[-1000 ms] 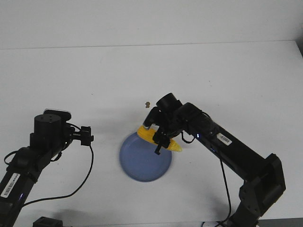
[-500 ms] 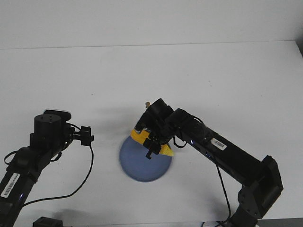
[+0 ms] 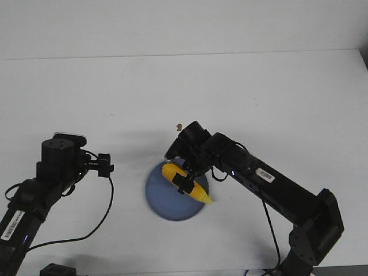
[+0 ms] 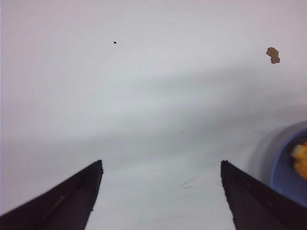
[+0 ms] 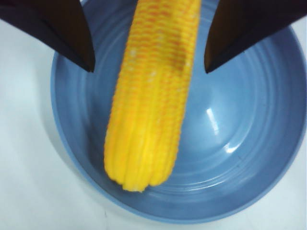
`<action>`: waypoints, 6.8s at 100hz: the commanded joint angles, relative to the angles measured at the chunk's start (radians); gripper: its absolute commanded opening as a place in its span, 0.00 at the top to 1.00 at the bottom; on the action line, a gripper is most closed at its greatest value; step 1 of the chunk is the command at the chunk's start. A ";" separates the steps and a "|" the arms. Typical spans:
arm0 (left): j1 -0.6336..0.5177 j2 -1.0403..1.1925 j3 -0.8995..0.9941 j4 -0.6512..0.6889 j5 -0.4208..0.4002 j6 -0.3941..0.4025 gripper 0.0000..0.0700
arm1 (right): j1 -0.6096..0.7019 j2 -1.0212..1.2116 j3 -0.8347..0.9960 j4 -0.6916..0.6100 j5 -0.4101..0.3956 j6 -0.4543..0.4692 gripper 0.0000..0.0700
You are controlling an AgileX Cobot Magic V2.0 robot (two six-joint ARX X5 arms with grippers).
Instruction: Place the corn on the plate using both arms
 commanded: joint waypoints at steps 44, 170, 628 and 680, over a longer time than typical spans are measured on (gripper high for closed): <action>-0.003 0.011 0.009 0.013 -0.001 -0.003 0.26 | -0.104 -0.154 0.010 0.109 -0.006 0.065 0.31; -0.008 -0.198 -0.124 0.133 -0.002 -0.054 0.28 | -0.667 -1.303 -0.726 0.369 0.038 0.136 0.31; 0.203 -1.084 -0.983 0.682 -0.058 0.002 0.98 | -0.667 -1.487 -0.864 0.435 0.113 0.208 0.98; 0.202 -1.084 -0.997 0.709 -0.056 0.001 0.98 | -0.667 -1.487 -0.864 0.435 0.113 0.208 0.98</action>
